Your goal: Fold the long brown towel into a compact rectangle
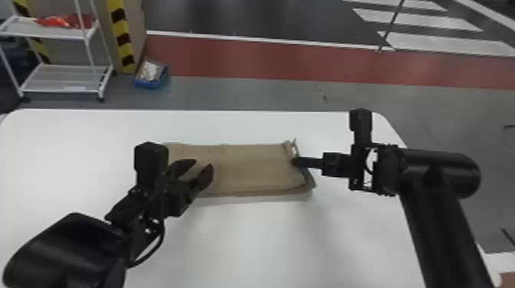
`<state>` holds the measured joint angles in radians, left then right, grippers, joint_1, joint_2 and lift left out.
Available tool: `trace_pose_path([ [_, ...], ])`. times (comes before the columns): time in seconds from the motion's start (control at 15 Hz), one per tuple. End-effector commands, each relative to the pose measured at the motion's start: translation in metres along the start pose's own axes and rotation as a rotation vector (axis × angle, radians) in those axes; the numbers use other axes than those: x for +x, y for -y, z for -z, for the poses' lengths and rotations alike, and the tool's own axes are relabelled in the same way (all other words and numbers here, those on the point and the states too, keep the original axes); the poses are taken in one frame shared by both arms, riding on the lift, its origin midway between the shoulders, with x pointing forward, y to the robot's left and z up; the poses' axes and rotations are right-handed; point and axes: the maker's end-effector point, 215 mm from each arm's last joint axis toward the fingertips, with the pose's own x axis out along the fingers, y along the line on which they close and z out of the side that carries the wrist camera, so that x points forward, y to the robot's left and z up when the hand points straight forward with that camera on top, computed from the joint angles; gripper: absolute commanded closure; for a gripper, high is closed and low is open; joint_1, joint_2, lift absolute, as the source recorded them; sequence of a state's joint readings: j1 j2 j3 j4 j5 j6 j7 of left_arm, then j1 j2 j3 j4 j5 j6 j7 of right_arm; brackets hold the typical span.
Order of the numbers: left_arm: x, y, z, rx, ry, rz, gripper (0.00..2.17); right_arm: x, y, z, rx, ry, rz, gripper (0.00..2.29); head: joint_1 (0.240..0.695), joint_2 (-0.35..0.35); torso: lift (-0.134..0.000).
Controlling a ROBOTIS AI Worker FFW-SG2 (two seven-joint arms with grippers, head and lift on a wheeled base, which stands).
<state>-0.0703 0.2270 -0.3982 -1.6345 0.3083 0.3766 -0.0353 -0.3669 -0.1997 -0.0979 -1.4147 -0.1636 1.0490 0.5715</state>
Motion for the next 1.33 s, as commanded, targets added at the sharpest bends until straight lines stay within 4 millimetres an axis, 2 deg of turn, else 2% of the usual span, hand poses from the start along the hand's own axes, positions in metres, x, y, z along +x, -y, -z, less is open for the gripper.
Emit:
trace_pose_path([
  [0.0,-0.002,-0.005,-0.007,-0.004,0.019,-0.008,0.68,-0.007,-0.004,-0.005,0.006,0.012,-0.012,1.48,0.695,-0.165,-0.128],
  [0.27,-0.006,-0.020,-0.021,-0.023,0.058,-0.006,0.68,-0.021,0.016,-0.011,0.016,0.021,0.014,1.48,0.695,-0.163,-0.128],
  [0.4,-0.006,-0.023,-0.012,-0.019,0.038,-0.005,0.69,-0.024,0.019,-0.009,0.020,0.014,0.014,1.48,0.695,-0.167,-0.128],
  [0.53,-0.005,-0.024,-0.008,-0.016,0.030,-0.001,0.69,-0.027,0.009,-0.014,0.026,0.018,-0.010,1.48,0.695,-0.170,-0.128],
  [0.73,-0.001,-0.026,0.009,-0.002,-0.003,-0.001,0.70,-0.028,-0.009,-0.029,0.019,0.047,-0.048,1.48,0.695,-0.164,-0.128],
  [0.8,-0.001,-0.029,0.013,0.000,-0.012,-0.004,0.92,-0.027,-0.013,-0.031,0.022,0.050,-0.059,1.48,0.695,-0.160,-0.128],
  [0.87,-0.001,-0.031,0.014,0.002,-0.012,-0.019,1.53,-0.027,-0.016,-0.033,0.021,0.054,-0.063,1.48,0.695,-0.155,-0.128],
  [0.93,-0.001,-0.032,0.016,0.004,-0.017,-0.024,1.80,-0.028,-0.020,-0.037,0.018,0.061,-0.073,1.48,0.695,-0.149,-0.128],
  [1.0,-0.001,-0.033,0.017,0.002,-0.023,-0.024,1.91,-0.031,-0.028,-0.041,0.023,0.068,-0.096,1.48,0.695,-0.143,-0.128],
  [1.27,0.004,-0.027,0.021,0.012,-0.038,-0.020,1.92,-0.043,-0.058,-0.053,0.020,0.079,-0.161,1.48,0.695,-0.125,-0.128],
])
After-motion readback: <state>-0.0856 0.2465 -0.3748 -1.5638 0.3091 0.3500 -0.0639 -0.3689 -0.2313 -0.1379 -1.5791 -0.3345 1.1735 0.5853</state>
